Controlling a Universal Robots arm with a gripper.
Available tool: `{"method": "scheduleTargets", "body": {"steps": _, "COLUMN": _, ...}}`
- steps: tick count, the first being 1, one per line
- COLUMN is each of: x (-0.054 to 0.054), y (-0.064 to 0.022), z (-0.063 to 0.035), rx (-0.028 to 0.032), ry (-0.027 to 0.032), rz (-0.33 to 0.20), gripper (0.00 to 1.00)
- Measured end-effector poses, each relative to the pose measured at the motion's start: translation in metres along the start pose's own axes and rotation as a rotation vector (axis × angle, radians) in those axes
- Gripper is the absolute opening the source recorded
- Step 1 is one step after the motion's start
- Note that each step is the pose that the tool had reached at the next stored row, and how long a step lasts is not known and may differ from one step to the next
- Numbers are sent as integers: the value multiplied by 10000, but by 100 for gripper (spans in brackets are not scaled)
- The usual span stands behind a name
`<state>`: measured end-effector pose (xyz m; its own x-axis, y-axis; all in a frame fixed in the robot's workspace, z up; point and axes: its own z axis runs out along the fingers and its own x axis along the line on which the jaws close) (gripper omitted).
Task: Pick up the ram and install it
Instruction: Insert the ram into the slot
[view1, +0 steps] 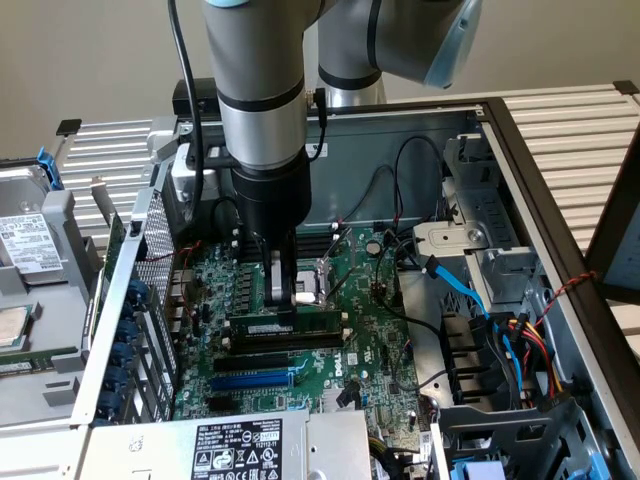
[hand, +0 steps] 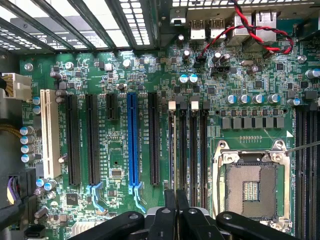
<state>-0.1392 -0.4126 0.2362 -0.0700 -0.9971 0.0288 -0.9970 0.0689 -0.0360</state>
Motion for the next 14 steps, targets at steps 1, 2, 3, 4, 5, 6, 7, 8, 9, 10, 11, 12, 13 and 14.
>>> {"method": "scheduleTargets", "body": {"steps": 1, "x": 0, "y": 0, "z": 1, "rx": 0, "ry": 0, "rz": 0, "gripper": 12}}
{"method": "scheduleTargets", "body": {"steps": 2, "x": 0, "y": 0, "z": 3, "rx": 1, "ry": -1, "rz": 0, "gripper": 12}}
{"method": "scheduleTargets", "body": {"steps": 3, "x": 0, "y": 0, "z": 7, "rx": 2, "ry": -3, "rz": 0, "gripper": 12}}
{"method": "scheduleTargets", "body": {"steps": 4, "x": -1, "y": 0, "z": 11, "rx": 2, "ry": -3, "rz": 0, "gripper": 12}}
{"method": "scheduleTargets", "body": {"steps": 5, "x": -1, "y": 0, "z": 15, "rx": 1, "ry": -1, "rz": 0, "gripper": 12}}
{"method": "scheduleTargets", "body": {"steps": 6, "x": 0, "y": 1, "z": 17, "rx": 0, "ry": 0, "rz": 0, "gripper": 12}}
{"method": "scheduleTargets", "body": {"steps": 7, "x": 0, "y": 1, "z": 20, "rx": 0, "ry": 1, "rz": 0, "gripper": 12}}
{"method": "scheduleTargets", "body": {"steps": 8, "x": 0, "y": 1, "z": 22, "rx": 0, "ry": 1, "rz": 0, "gripper": 12}}
{"method": "scheduleTargets", "body": {"steps": 9, "x": -1, "y": 1, "z": 24, "rx": 0, "ry": 0, "rz": 0, "gripper": 12}}
{"method": "scheduleTargets", "body": {"steps": 10, "x": -1, "y": 1, "z": 29, "rx": -5, "ry": 0, "rz": 0, "gripper": 12}}
{"method": "scheduleTargets", "body": {"steps": 11, "x": -2, "y": 4, "z": 31, "rx": -30, "ry": 1, "rz": -2, "gripper": 12}}
{"method": "scheduleTargets", "body": {"steps": 12, "x": -2, "y": 4, "z": 31, "rx": -30, "ry": 1, "rz": -1, "gripper": 12}}
{"method": "scheduleTargets", "body": {"steps": 13, "x": -2, "y": 4, "z": 31, "rx": -30, "ry": 1, "rz": -2, "gripper": 12}}
{"method": "scheduleTargets", "body": {"steps": 14, "x": -4, "y": 5, "z": 32, "rx": -30, "ry": 1, "rz": -3, "gripper": 12}}
